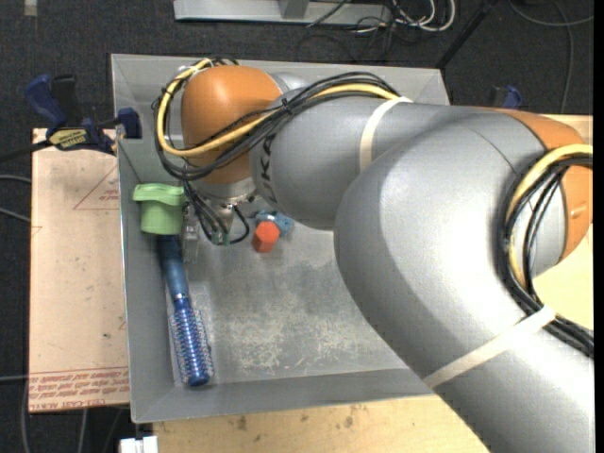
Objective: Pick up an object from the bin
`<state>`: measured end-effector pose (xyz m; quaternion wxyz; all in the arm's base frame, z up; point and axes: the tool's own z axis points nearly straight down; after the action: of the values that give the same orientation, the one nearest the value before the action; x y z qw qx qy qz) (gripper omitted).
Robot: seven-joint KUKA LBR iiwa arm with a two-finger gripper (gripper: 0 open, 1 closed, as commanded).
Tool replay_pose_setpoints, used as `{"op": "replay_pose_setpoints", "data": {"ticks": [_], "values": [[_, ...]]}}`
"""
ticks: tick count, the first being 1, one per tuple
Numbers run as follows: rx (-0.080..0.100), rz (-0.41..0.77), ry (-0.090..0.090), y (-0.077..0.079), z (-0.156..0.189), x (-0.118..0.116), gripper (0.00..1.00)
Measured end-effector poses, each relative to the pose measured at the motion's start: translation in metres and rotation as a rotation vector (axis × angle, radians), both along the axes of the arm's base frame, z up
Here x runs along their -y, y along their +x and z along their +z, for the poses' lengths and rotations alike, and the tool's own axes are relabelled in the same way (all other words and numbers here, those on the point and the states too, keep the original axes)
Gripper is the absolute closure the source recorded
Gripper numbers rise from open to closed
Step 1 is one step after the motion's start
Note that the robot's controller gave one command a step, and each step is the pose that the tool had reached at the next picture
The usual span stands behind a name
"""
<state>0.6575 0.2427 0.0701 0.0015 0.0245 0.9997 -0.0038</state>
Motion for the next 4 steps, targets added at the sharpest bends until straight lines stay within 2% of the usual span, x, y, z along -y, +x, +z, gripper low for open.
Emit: {"op": "replay_pose_setpoints", "data": {"ticks": [1, 2, 3, 4], "values": [[0.008, 0.008, 0.012, -0.021, 0.111, 0.000, 1.00], [0.000, 0.008, 0.009, -0.022, 0.105, 0.001, 0.00], [-0.004, 0.492, 0.008, -0.009, -0.001, 0.027, 0.00], [0.005, 0.493, 0.010, -0.007, 0.005, 0.026, 1.00]]}}
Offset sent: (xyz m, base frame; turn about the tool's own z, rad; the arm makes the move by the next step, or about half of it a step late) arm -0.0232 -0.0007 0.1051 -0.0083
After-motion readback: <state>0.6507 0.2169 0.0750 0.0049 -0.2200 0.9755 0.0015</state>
